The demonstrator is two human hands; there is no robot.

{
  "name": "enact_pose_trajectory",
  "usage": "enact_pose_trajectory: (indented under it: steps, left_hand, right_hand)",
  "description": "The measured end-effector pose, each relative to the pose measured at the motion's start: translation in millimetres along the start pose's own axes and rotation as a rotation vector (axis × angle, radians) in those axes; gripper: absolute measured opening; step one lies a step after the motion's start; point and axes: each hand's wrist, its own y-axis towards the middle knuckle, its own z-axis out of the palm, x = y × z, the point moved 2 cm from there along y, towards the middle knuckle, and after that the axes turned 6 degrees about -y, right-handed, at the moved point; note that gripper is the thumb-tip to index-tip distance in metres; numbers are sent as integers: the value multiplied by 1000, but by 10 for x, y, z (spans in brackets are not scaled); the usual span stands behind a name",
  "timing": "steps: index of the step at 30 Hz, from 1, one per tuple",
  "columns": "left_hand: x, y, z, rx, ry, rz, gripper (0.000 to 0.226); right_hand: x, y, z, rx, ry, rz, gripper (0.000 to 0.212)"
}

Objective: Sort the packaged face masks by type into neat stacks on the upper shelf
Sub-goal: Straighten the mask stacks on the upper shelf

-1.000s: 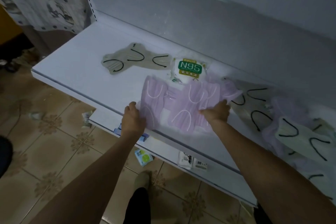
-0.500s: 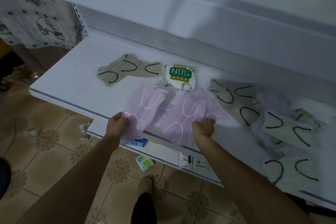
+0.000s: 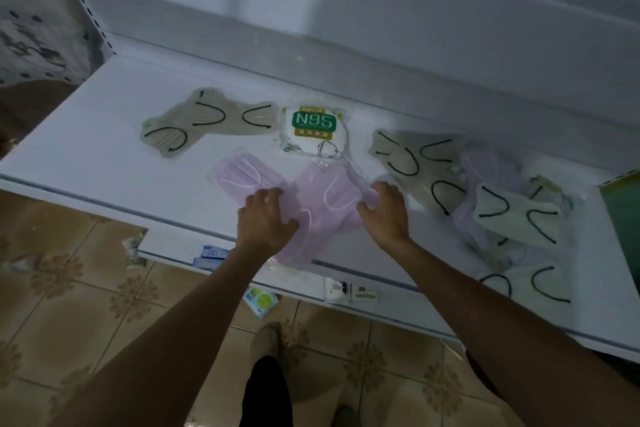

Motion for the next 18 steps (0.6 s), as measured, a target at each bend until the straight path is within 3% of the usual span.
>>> enact_pose_trajectory:
  steps: [4,7,11,13,15,18]
  left_hand:
    - [173,-30,-31,22,32,-233,84]
    - [240,-40,-8,101,74,-188,82]
    - [304,4,14,122,57,-175,71]
    - [314,43,16,126,64,-161,60]
    - [298,70,22,128,39,-151,52]
    - [247,72,36,106,32,-114,53]
  right_hand:
    - [108,172,57,121,108,23,66]
    - [173,276,161,245,206,124,94]
    - [168,387,203,363,90,150,109]
    - [133,447,209,380,9,161,93]
    - [135,453,201,387,-39,154,40]
    - [134,455,227,296,-96,37,36]
